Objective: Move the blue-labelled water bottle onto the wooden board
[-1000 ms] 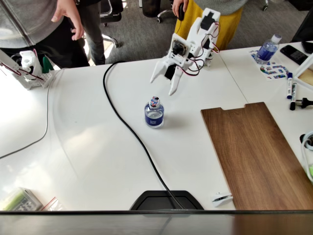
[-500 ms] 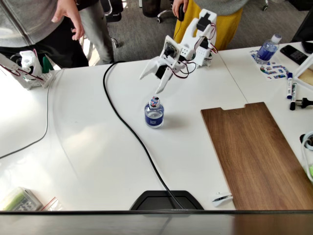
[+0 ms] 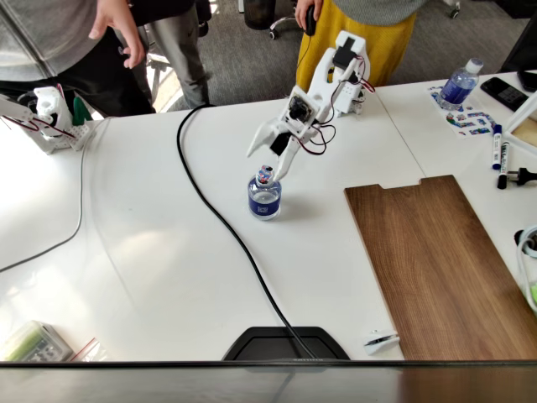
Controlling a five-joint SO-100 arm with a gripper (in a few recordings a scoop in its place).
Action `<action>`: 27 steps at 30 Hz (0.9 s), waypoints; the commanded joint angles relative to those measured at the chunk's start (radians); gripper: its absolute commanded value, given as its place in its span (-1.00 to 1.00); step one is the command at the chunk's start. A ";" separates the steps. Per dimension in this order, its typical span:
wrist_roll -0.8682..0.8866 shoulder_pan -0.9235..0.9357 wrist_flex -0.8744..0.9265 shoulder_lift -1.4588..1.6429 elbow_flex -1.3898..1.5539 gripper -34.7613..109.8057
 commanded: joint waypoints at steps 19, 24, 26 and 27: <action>0.138 0.026 -0.275 -0.118 -0.041 -0.15; 0.138 0.035 -0.273 -0.132 -0.044 -0.15; 0.114 0.037 -0.255 -0.132 -0.041 -0.15; 0.112 0.038 -0.255 -0.135 -0.040 -0.15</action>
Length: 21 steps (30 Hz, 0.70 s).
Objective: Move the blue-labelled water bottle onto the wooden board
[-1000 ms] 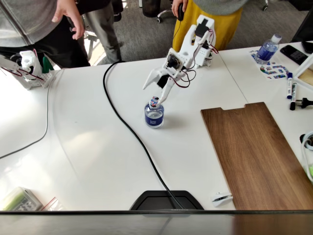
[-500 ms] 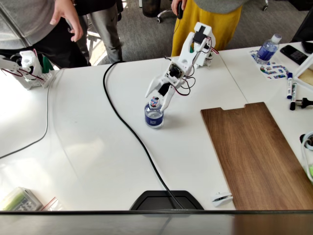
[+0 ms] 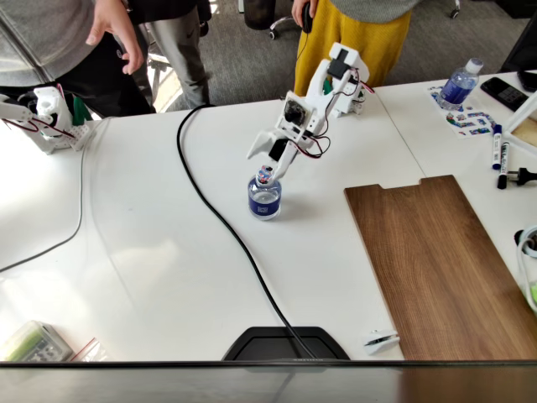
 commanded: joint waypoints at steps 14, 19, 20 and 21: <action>-0.107 0.012 0.003 -0.160 -0.221 -0.16; -0.112 0.011 0.015 -0.192 -0.253 -0.16; -0.114 0.009 0.009 -0.199 -0.255 -0.16; -0.117 0.008 0.005 -0.206 -0.256 -0.16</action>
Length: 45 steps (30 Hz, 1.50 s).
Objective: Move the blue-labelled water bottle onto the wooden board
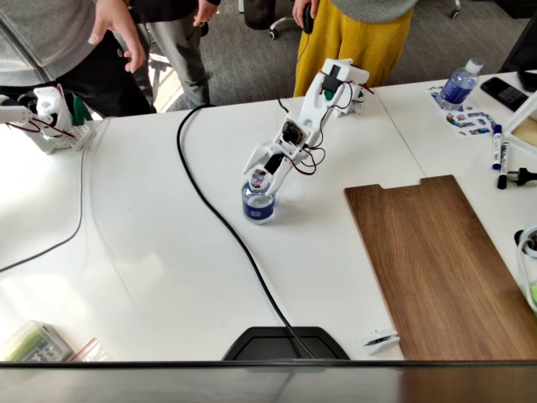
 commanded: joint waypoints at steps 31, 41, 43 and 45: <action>-0.132 -0.015 0.137 -0.028 -0.115 -0.38; -0.086 0.000 0.141 -0.014 -0.118 -0.52; -0.061 -0.003 0.146 0.000 -0.118 -0.52; -0.040 -0.008 0.161 0.021 -0.118 -0.52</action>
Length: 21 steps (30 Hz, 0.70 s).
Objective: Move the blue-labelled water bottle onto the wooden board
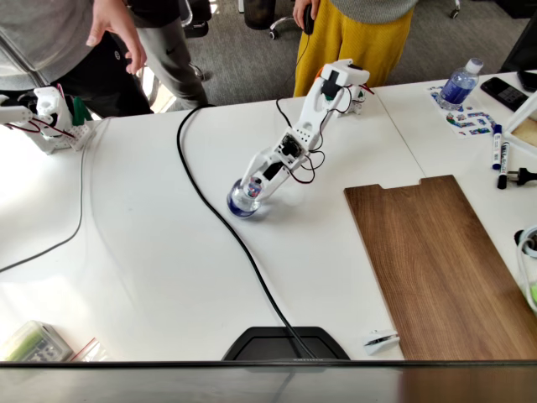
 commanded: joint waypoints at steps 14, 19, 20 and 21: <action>0.262 -0.084 0.417 0.445 -0.115 -0.53; 0.296 -0.095 0.594 0.495 -0.268 -0.53; 0.305 -0.095 0.627 0.506 -0.296 -0.53; 0.313 -0.095 0.649 0.511 -0.324 -0.53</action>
